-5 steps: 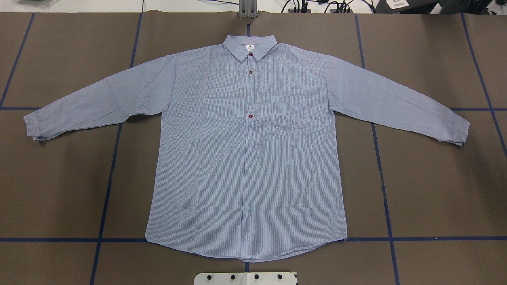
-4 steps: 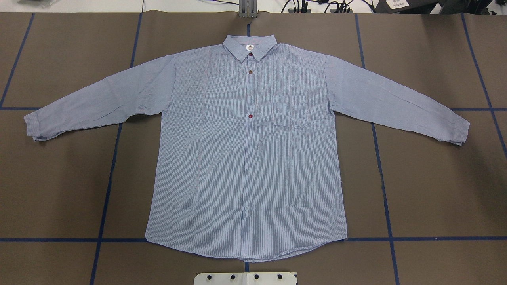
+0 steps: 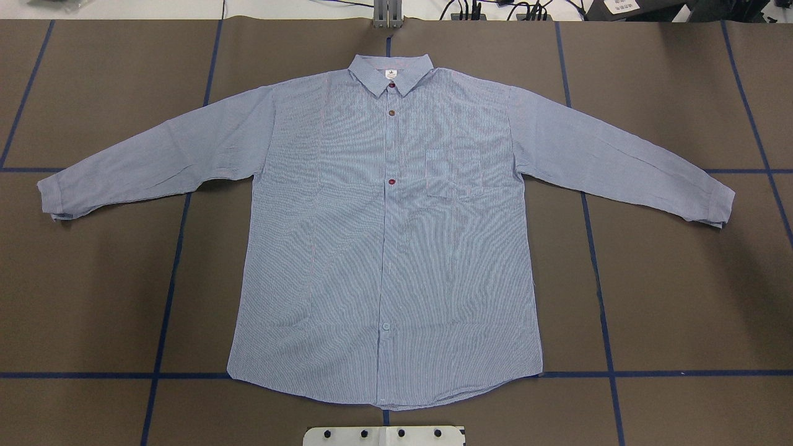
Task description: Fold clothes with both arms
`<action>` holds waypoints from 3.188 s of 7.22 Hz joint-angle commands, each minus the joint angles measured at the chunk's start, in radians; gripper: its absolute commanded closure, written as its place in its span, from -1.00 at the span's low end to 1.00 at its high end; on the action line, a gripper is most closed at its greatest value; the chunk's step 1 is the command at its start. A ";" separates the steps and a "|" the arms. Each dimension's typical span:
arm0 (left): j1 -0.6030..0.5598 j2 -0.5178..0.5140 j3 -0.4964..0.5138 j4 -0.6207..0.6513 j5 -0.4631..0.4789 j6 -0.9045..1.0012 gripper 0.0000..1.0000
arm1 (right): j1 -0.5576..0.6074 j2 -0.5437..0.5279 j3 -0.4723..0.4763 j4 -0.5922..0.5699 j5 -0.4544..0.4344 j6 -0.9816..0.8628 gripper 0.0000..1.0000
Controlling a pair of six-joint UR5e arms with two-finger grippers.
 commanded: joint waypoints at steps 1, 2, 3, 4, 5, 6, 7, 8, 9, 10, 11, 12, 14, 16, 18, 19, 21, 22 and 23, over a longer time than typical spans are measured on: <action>0.002 0.007 0.004 -0.003 -0.004 0.005 -1.00 | -0.069 -0.060 0.004 0.113 0.003 0.010 -1.00; 0.003 0.018 0.002 -0.004 -0.007 -0.001 -1.00 | -0.129 -0.110 0.004 0.196 0.003 0.025 -1.00; 0.003 0.018 -0.001 -0.004 -0.007 -0.003 -1.00 | -0.155 -0.150 -0.001 0.313 0.001 0.206 -1.00; 0.003 0.017 -0.004 -0.006 -0.007 -0.001 -1.00 | -0.198 -0.215 -0.005 0.467 -0.007 0.425 -1.00; 0.003 0.018 -0.004 -0.035 -0.007 0.000 -1.00 | -0.220 -0.274 -0.005 0.612 -0.019 0.581 -0.98; 0.003 0.018 -0.003 -0.045 -0.007 -0.001 -1.00 | -0.237 -0.292 -0.026 0.712 -0.045 0.753 -0.87; 0.003 0.018 -0.004 -0.046 -0.007 0.000 -1.00 | -0.293 -0.292 -0.060 0.805 -0.092 0.873 -0.82; 0.003 0.018 -0.003 -0.047 -0.007 0.000 -1.00 | -0.339 -0.290 -0.098 0.886 -0.164 0.994 -0.76; 0.003 0.018 -0.003 -0.047 -0.007 0.000 -1.00 | -0.364 -0.289 -0.129 0.952 -0.177 1.038 -0.70; 0.005 0.020 -0.003 -0.047 -0.007 0.000 -1.00 | -0.372 -0.289 -0.132 0.962 -0.177 1.040 -0.69; 0.003 0.020 -0.003 -0.047 -0.007 0.000 -1.00 | -0.384 -0.278 -0.131 0.964 -0.175 1.044 -0.69; 0.005 0.020 -0.004 -0.047 -0.008 -0.001 -1.00 | -0.398 -0.278 -0.134 0.962 -0.178 1.043 -0.65; 0.005 0.020 -0.003 -0.047 -0.008 -0.001 -1.00 | -0.398 -0.280 -0.129 0.968 -0.177 1.044 -0.63; 0.005 0.020 -0.004 -0.046 -0.008 -0.001 -1.00 | -0.398 -0.290 -0.123 0.970 -0.177 1.046 -0.51; 0.005 0.020 -0.004 -0.046 -0.008 -0.001 -1.00 | -0.398 -0.290 -0.125 0.970 -0.178 1.047 0.22; 0.005 0.020 -0.003 -0.046 -0.008 -0.001 -1.00 | -0.398 -0.290 -0.126 0.968 -0.178 1.049 0.52; 0.005 0.020 -0.003 -0.046 -0.007 -0.001 -1.00 | -0.398 -0.290 -0.123 0.970 -0.177 1.049 1.00; 0.005 0.020 -0.004 -0.046 -0.008 -0.001 -1.00 | -0.397 -0.289 -0.117 0.968 -0.175 1.050 1.00; 0.005 0.020 -0.004 -0.046 -0.008 -0.001 -1.00 | -0.395 -0.286 -0.087 0.968 -0.169 1.050 1.00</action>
